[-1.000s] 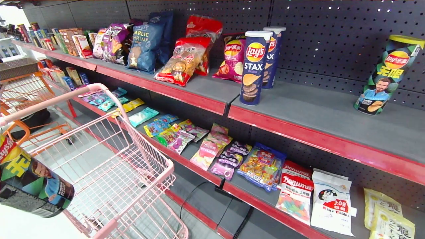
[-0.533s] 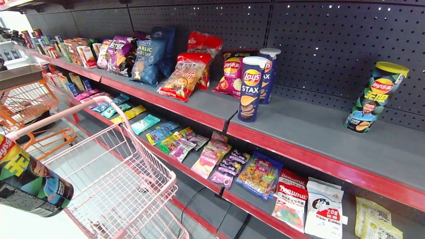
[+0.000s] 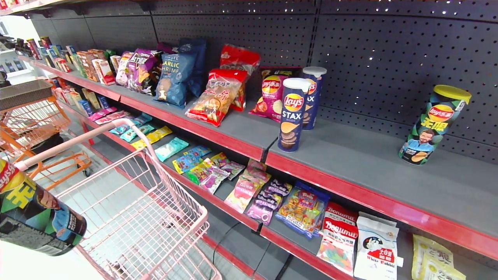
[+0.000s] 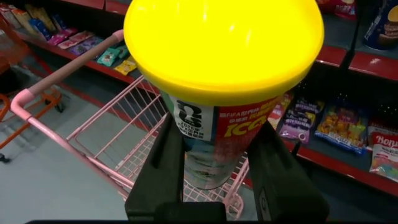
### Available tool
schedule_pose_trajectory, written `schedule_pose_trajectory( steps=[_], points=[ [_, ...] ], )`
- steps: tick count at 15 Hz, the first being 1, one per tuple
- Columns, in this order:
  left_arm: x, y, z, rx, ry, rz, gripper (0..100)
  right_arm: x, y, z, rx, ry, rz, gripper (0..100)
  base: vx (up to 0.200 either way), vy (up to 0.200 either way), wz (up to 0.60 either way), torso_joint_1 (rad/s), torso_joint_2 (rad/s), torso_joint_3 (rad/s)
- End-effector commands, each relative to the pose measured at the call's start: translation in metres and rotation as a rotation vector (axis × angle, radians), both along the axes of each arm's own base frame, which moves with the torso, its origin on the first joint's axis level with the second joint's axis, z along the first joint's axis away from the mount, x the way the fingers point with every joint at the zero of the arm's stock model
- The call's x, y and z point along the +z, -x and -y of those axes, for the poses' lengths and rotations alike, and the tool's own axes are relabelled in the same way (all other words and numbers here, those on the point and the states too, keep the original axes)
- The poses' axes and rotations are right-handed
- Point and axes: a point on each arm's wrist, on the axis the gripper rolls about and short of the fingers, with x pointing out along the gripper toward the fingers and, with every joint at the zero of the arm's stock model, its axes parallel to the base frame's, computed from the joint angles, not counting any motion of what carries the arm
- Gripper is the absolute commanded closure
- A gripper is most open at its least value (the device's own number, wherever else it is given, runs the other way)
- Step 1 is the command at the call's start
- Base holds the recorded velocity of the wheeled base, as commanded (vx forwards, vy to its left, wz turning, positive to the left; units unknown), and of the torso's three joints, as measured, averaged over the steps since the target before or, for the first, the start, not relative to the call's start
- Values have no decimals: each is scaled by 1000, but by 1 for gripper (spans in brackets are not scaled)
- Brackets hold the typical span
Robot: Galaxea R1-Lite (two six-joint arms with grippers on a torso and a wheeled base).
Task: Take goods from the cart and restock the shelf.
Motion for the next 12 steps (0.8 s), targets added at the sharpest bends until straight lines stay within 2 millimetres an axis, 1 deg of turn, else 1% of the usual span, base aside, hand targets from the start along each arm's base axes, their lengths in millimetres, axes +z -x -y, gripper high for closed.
schedule_pose_trajectory(
  steps=[1,12],
  points=[
    [0,-1,0,-2,0,0,100,0,0,0,1,1,0,0,0,0,-600,2,2,2],
    [2,1,0,-7,-1,23,100,0,0,0,1,1,0,0,0,0,-600,4,3,1]
  ],
)
